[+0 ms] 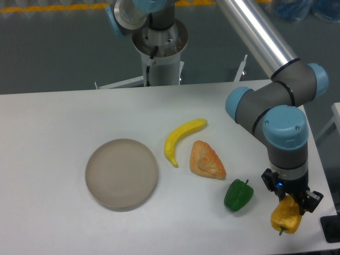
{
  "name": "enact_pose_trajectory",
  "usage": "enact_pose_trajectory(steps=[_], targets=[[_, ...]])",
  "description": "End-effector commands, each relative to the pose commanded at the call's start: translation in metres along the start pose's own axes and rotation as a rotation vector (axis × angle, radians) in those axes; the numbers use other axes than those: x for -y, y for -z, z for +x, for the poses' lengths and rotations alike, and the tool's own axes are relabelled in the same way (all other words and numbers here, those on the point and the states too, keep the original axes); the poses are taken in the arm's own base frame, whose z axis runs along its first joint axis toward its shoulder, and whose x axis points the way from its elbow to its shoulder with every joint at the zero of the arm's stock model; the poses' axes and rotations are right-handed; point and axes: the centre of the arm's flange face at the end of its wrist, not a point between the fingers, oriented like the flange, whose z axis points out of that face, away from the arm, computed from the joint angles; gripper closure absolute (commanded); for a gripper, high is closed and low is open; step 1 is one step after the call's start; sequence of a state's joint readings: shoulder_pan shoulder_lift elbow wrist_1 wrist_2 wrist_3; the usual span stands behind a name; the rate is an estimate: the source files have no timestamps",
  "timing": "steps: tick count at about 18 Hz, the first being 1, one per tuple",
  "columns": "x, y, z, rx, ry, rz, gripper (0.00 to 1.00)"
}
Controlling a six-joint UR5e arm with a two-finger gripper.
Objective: Place the yellow pepper on the plate
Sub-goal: 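Close the gripper on the yellow pepper and lift it slightly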
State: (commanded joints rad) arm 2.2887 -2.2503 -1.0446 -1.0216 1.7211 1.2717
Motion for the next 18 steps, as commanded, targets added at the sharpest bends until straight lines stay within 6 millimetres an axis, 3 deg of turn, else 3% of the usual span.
enact_pose_trajectory(steps=[9,14,18], targets=[[0.001,0.010,0.004,-0.007,0.018,0.013,0.71],[0.000,0.044,0.020,-0.040,0.082,0.006,0.71],[-0.009,0.092,0.048,-0.135,0.184,0.049,0.71]])
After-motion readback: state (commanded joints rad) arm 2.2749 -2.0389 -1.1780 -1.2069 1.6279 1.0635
